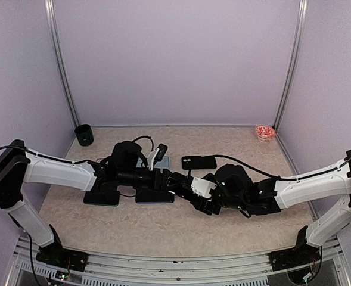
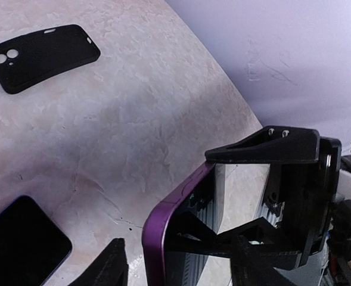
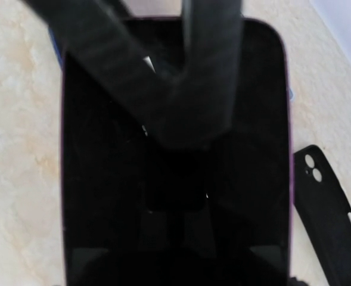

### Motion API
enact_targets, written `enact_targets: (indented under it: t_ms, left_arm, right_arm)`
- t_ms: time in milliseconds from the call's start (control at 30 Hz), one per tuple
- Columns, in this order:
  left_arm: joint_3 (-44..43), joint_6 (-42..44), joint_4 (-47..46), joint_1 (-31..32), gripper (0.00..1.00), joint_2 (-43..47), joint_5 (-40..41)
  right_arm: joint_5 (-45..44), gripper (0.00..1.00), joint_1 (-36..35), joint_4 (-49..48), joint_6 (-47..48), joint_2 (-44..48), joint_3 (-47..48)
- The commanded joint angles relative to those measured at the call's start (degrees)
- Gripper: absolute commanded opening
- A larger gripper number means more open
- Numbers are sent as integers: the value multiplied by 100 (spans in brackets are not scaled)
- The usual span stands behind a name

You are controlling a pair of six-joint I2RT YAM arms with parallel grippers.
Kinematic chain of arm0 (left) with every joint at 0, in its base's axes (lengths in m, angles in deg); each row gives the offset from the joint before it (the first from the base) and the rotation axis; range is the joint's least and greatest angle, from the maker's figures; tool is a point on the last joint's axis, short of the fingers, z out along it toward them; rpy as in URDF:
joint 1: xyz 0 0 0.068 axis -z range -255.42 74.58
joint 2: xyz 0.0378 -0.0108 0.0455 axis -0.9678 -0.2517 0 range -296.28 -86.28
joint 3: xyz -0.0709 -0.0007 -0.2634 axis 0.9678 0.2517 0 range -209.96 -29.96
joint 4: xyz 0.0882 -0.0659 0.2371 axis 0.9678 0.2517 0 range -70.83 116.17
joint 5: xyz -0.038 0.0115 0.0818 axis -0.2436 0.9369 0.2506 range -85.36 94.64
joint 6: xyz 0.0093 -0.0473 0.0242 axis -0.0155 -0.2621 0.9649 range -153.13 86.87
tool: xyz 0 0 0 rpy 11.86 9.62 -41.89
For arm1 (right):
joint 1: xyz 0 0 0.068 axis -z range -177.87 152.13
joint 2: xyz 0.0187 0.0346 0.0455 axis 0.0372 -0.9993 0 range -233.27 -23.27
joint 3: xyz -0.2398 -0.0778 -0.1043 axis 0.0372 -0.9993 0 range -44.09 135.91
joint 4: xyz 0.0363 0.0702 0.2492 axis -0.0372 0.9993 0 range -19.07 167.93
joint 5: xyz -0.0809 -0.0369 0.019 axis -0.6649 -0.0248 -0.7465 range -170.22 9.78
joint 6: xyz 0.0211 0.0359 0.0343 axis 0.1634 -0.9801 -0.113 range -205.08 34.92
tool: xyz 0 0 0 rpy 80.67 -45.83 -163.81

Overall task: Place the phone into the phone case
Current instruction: Pass from the right arm to the left

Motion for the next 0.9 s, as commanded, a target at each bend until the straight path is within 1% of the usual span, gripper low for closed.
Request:
enact_targets:
  t_ms: [0, 67, 200, 333, 400, 467, 600, 667, 767, 867]
  left_arm:
    - [-158, 2, -263, 38, 49, -111, -347]
    - [-130, -30, -346, 34, 42, -122, -417]
    - [-102, -73, -466, 42, 25, -129, -496]
    - [-97, -100, -499, 46, 17, -164, -521]
    - [-90, -123, -536, 46, 10, -174, -544]
    - [-73, -150, -563, 47, 6, -184, -537]
    - [-47, -196, -630, 49, 3, -184, -533]
    - [-40, -205, -652, 52, 0, -176, -532]
    - [25, -212, -722, 56, 0, -122, -487]
    - [166, -212, -907, 56, 0, -10, -460]
  right_arm:
    - [-183, 65, -95, -492, 69, 18, -23]
    - [-213, 65, -104, -522, 78, 17, -41]
    - [-288, 66, -121, -609, 96, 48, -110]
    - [-348, 66, -131, -646, 88, 46, -153]
    - [-409, 67, -140, -662, 88, 35, -170]
    - [-445, 68, -153, -688, 81, 34, -187]
    - [-504, 71, -166, -744, 64, 40, -227]
    - [-557, 75, -166, -754, 34, 56, -236]
    - [-632, 85, -166, -739, -64, 157, -243]
    - [-576, 99, -166, -713, -144, 361, -262]
